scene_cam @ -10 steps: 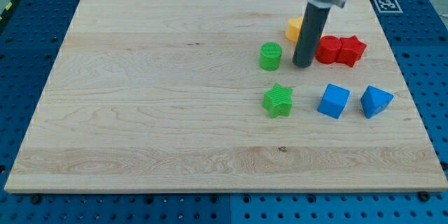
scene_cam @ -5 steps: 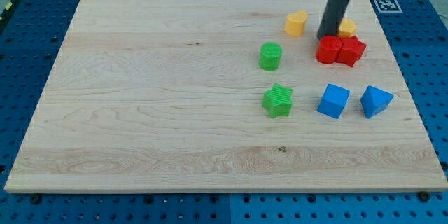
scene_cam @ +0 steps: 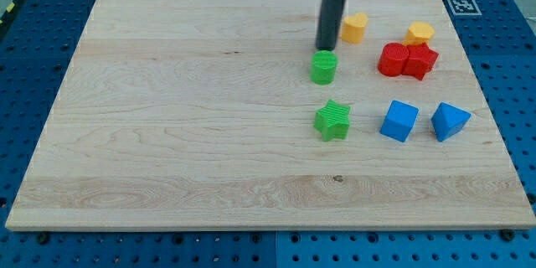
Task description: Slide the green star closer to the yellow hexagon
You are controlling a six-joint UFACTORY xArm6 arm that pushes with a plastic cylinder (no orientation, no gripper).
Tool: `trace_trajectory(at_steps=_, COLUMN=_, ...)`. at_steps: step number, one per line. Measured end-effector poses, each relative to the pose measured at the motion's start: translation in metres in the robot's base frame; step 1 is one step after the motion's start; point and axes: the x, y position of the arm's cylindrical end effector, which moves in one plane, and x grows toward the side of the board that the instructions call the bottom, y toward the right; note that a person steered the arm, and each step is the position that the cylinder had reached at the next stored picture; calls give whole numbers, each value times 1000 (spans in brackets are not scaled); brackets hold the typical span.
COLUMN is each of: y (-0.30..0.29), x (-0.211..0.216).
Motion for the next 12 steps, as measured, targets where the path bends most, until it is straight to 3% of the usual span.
trace_trajectory(at_steps=1, y=-27, x=12)
trace_trajectory(at_steps=2, y=-37, x=52)
trace_trajectory(at_steps=3, y=-22, x=85)
trace_trajectory(at_steps=5, y=-1, x=96)
trace_trajectory(at_steps=9, y=19, x=40)
trace_trajectory(at_steps=11, y=-43, x=37)
trace_trajectory(at_steps=12, y=-57, x=1)
